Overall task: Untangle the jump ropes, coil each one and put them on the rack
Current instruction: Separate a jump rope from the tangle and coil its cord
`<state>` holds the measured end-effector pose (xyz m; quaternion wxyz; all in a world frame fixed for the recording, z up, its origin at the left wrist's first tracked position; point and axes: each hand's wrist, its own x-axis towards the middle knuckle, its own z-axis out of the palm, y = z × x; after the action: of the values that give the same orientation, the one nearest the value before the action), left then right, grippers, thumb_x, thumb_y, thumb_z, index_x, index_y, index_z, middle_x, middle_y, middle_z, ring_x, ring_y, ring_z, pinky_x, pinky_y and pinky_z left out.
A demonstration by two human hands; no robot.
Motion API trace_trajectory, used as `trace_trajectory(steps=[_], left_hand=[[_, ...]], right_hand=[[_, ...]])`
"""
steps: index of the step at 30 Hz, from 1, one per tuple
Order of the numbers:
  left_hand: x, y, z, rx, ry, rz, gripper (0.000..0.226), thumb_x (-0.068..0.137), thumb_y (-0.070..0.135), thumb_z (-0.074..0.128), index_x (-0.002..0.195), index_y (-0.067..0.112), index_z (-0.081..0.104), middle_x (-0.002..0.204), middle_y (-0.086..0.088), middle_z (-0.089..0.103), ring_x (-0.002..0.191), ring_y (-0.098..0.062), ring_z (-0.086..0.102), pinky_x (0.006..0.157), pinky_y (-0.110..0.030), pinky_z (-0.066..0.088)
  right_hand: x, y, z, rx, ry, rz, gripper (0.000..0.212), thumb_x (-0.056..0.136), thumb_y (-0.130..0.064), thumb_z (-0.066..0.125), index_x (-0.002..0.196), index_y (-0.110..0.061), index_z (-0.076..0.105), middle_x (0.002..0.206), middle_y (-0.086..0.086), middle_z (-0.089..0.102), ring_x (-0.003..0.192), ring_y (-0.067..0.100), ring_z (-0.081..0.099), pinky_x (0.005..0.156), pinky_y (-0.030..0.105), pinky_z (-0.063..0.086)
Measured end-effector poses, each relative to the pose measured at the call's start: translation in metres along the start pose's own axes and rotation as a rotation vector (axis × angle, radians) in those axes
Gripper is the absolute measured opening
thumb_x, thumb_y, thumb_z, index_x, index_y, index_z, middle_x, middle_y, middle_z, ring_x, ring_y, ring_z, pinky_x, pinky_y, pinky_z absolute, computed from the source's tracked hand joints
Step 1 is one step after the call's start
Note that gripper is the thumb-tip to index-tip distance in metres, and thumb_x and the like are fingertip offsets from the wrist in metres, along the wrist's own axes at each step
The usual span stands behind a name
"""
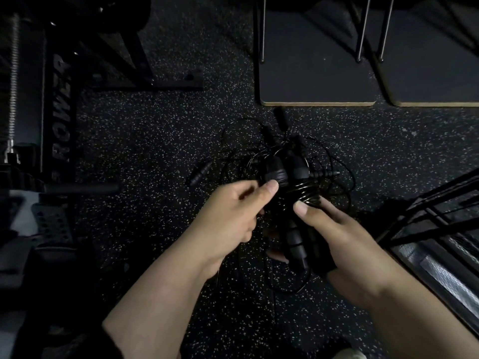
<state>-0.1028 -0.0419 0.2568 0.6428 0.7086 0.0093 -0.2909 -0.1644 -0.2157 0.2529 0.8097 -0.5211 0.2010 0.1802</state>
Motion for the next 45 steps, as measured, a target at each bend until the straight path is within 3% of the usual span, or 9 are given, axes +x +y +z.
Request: trace_trajectory(steps=[5,12,18,24,28,31,36,41,45], left_hand=[[-0.001,0.004,-0.002,0.022,-0.046,-0.052,0.030,0.103,0.043,0.056,0.114,0.020,0.071,0.072,0.002,0.051,0.052,-0.007,0.032,0.050,-0.026,0.030],[-0.001,0.002,-0.002,-0.108,-0.079,-0.186,0.042,0.100,0.003,0.050,0.135,0.027,0.056,0.070,0.001,0.054,0.053,-0.011,0.043,0.051,-0.030,0.044],[-0.006,0.009,0.005,-0.173,-0.166,-0.152,0.027,0.103,0.006,0.046,0.101,0.002,0.072,0.077,-0.011,0.064,0.058,-0.018,0.055,0.060,-0.033,0.054],[-0.011,0.015,-0.002,-0.236,-0.236,-0.121,0.034,0.104,0.012,0.040,0.119,-0.006,0.065,0.107,-0.032,0.072,0.092,-0.042,0.073,0.090,-0.049,0.058],[-0.013,0.021,-0.001,-0.021,-0.308,-0.114,0.021,0.092,0.016,0.068,0.112,0.011,0.070,0.112,-0.009,0.077,0.096,-0.029,0.076,0.088,-0.041,0.060],[-0.012,0.021,-0.005,0.294,-0.201,-0.050,0.015,0.103,0.028,0.059,0.098,0.017,0.069,0.081,-0.005,0.079,0.053,-0.021,0.063,0.056,-0.035,0.050],[-0.009,0.017,-0.021,0.736,-0.166,0.038,0.038,0.094,0.044,0.068,0.075,0.012,0.067,0.049,0.002,0.044,0.046,-0.014,0.038,0.050,-0.031,0.030],[-0.005,0.013,-0.030,0.452,-0.171,-0.026,0.024,0.094,0.029,0.070,0.075,0.014,0.067,0.062,0.002,0.050,0.058,-0.012,0.046,0.054,-0.026,0.039],[-0.004,0.013,-0.021,-0.223,-0.285,-0.261,0.007,0.088,0.013,0.071,0.091,0.016,0.065,0.073,-0.001,0.058,0.062,-0.015,0.055,0.051,-0.026,0.050]], right_hand=[[-0.002,-0.007,0.004,-0.007,0.059,-0.118,0.024,0.078,-0.024,0.075,0.098,-0.037,0.078,0.110,0.015,0.077,0.098,0.036,0.075,0.091,0.050,0.058],[0.006,-0.005,-0.022,-0.814,0.308,-0.270,0.073,0.086,-0.036,0.079,0.147,-0.050,0.041,0.105,-0.028,0.072,0.097,0.008,0.072,0.086,0.033,0.060],[0.006,0.004,-0.021,-1.190,0.230,-0.292,0.093,0.091,-0.026,0.075,0.155,-0.059,0.015,0.135,-0.026,0.047,0.124,0.004,0.052,0.100,0.022,0.044],[0.007,0.004,-0.021,-1.301,0.155,-0.187,0.095,0.091,-0.036,0.076,0.149,-0.069,0.009,0.162,-0.017,0.034,0.142,0.012,0.045,0.107,0.024,0.045],[0.006,0.002,-0.021,-1.324,0.095,-0.132,0.091,0.084,-0.050,0.079,0.156,-0.054,0.023,0.157,-0.020,0.040,0.136,0.008,0.050,0.102,0.018,0.044],[0.003,-0.001,-0.016,-1.387,-0.024,-0.056,0.093,0.084,-0.052,0.077,0.152,-0.063,0.014,0.156,-0.027,0.036,0.125,0.000,0.049,0.095,0.014,0.043],[-0.003,-0.002,-0.011,-1.395,-0.291,0.025,0.092,0.084,-0.046,0.078,0.151,-0.065,0.017,0.151,-0.041,0.029,0.129,-0.012,0.035,0.101,0.005,0.027],[-0.009,-0.011,-0.010,-1.117,-0.455,0.077,0.082,0.081,-0.040,0.085,0.129,-0.080,0.032,0.109,-0.067,0.033,0.120,-0.039,0.021,0.103,-0.002,0.016],[-0.020,-0.022,-0.006,-0.789,-0.527,0.022,0.071,0.080,-0.012,0.086,0.126,-0.056,0.055,0.120,-0.042,0.064,0.118,-0.018,0.056,0.095,-0.002,0.037]])
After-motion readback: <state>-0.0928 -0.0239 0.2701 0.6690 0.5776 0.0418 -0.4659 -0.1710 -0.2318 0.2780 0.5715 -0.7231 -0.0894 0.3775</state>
